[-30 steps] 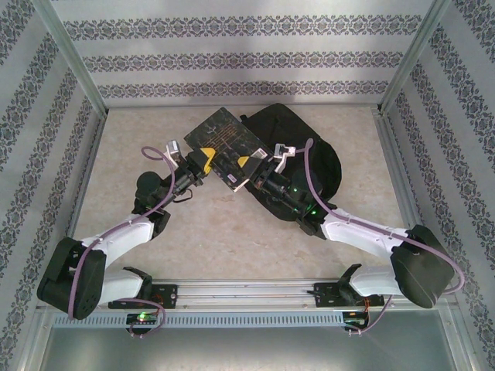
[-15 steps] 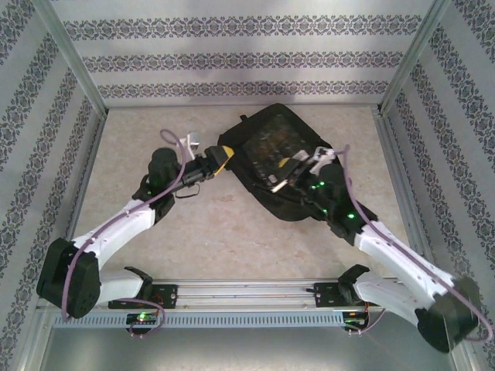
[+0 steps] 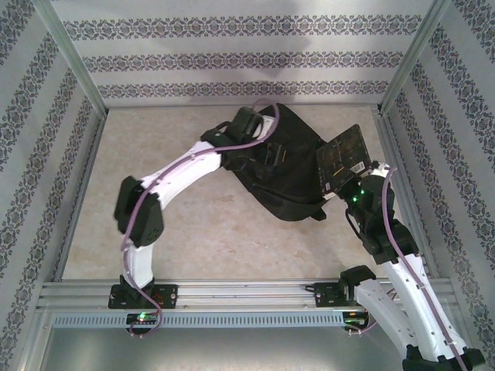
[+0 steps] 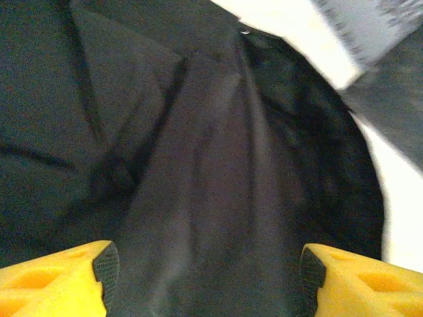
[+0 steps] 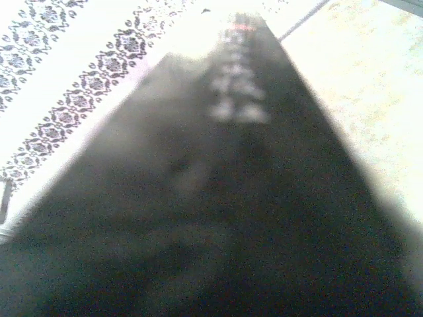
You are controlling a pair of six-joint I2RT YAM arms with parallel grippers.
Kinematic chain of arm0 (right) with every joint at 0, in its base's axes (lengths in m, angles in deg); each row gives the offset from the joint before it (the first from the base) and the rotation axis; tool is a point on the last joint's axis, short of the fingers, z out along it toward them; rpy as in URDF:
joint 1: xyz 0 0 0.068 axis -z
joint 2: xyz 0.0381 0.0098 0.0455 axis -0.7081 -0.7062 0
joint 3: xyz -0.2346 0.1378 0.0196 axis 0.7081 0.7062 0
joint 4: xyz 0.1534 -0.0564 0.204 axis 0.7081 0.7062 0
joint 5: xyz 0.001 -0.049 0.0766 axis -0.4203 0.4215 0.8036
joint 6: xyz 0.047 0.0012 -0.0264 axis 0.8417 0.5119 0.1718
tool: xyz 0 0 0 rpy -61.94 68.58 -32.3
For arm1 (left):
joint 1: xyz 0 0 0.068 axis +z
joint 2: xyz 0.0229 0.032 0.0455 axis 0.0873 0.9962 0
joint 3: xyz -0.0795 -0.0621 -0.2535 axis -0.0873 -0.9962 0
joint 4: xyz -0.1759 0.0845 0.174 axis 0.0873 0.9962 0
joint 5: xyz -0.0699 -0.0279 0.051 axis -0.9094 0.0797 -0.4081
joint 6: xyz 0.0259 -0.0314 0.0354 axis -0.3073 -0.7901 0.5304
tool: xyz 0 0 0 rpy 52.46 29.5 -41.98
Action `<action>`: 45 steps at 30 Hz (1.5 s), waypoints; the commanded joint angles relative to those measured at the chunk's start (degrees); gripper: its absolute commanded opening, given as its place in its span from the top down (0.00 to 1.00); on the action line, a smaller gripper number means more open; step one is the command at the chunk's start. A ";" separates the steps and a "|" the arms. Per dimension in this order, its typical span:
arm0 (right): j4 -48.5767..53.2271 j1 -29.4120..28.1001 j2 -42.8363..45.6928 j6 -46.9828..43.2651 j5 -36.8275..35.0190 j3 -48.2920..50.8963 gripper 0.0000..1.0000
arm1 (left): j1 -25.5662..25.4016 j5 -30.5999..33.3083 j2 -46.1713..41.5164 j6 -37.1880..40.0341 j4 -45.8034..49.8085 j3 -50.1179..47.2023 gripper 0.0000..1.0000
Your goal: Pack the student bag
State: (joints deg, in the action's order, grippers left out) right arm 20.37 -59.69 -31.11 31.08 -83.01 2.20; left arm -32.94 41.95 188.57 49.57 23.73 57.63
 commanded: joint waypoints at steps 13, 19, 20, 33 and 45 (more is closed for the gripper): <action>-4.12 6.85 -0.08 -0.08 9.65 1.76 1.00 | -3.62 13.46 23.84 12.78 21.19 30.60 0.26; -4.92 6.79 -0.75 0.34 10.55 1.78 1.00 | -3.71 23.38 25.14 13.29 20.16 31.21 0.69; -4.92 6.79 -0.81 0.19 10.59 1.76 1.00 | -3.62 24.24 24.89 13.55 19.89 30.94 0.77; -4.03 6.87 -0.61 -2.48 13.10 -0.80 1.00 | 2.88 12.01 2.38 1.96 5.67 5.30 1.00; -8.03 6.81 -7.29 -0.35 27.97 -0.38 1.00 | 15.89 -12.71 -19.76 -20.07 -13.82 -23.64 1.00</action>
State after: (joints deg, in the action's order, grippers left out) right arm 18.95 -53.07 -37.27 29.25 -62.05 2.46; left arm -17.34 36.31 172.92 37.16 18.81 35.86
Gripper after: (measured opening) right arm 0.173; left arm 0.079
